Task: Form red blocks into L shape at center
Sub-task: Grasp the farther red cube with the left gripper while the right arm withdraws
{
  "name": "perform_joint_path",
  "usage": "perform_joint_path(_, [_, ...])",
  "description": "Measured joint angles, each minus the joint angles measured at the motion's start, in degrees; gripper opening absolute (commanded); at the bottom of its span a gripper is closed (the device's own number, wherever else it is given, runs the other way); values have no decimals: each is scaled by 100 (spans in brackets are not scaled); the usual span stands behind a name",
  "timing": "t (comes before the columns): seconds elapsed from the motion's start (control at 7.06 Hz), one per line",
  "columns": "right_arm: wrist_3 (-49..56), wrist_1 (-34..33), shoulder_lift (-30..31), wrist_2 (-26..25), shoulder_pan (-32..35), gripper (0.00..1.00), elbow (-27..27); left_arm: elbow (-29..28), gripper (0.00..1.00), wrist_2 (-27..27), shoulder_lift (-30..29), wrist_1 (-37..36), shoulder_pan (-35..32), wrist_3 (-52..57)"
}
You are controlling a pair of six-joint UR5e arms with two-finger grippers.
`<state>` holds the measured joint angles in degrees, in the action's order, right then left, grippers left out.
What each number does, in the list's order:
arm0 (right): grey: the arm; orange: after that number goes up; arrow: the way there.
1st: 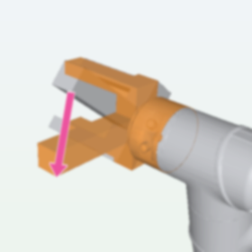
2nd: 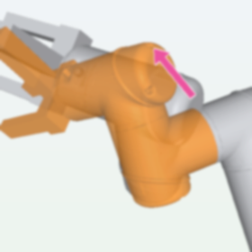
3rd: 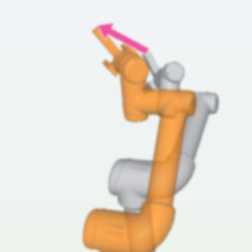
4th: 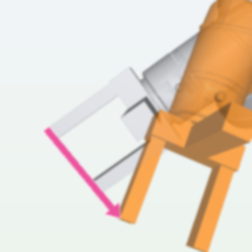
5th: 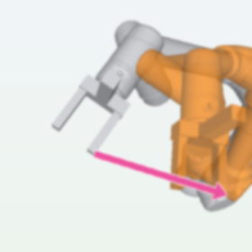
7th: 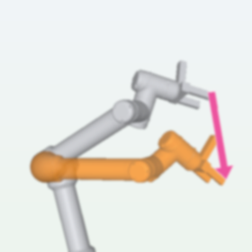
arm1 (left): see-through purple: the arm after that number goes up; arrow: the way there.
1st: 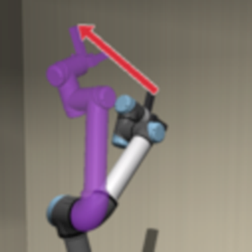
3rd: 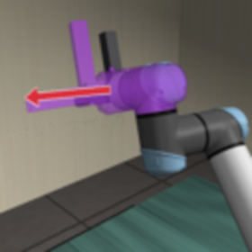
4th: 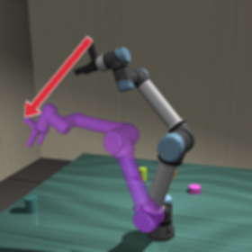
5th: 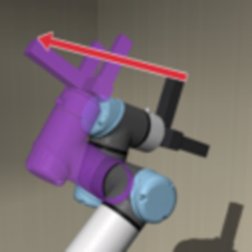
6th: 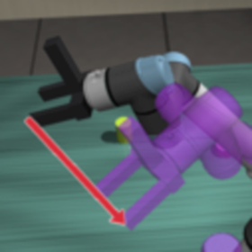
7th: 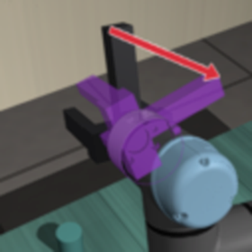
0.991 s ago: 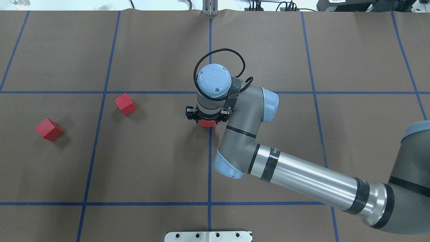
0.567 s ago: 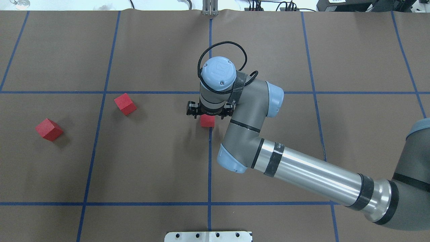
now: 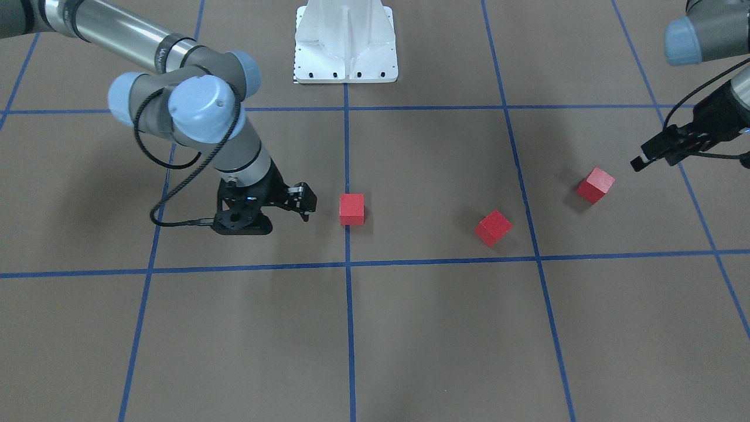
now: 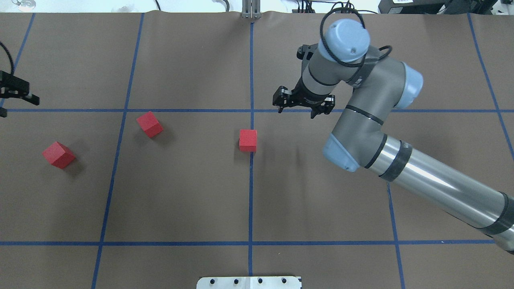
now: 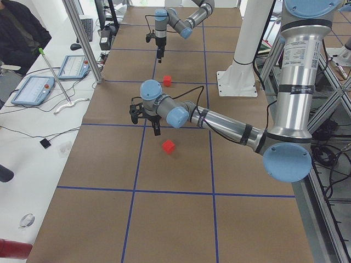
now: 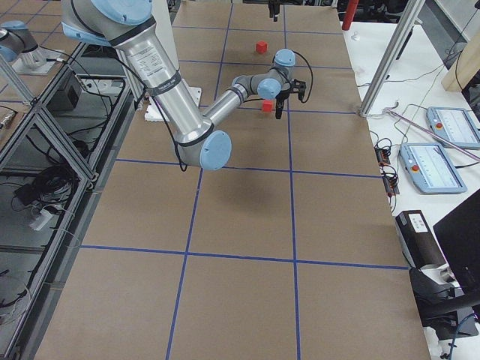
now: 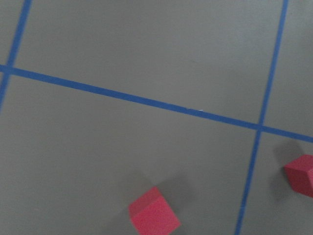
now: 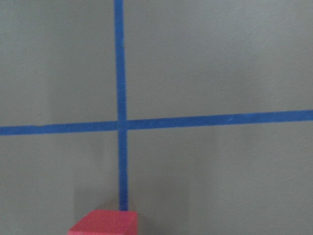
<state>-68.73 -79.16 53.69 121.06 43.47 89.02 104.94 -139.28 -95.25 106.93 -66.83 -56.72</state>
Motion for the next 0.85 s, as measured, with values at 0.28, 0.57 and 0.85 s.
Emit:
perform_joint_path(0.28, [427, 33, 731, 259, 439, 100, 412, -493, 100, 378, -794, 29, 681, -659])
perform_joint_path(0.57, [602, 42, 975, 256, 517, 100, 475, -1114, 100, 476, -1488, 39, 1066, -1401])
perform_joint_path(0.85, [614, 48, 1020, 250, 522, 100, 474, -1356, 100, 783, -1769, 51, 1514, -2153])
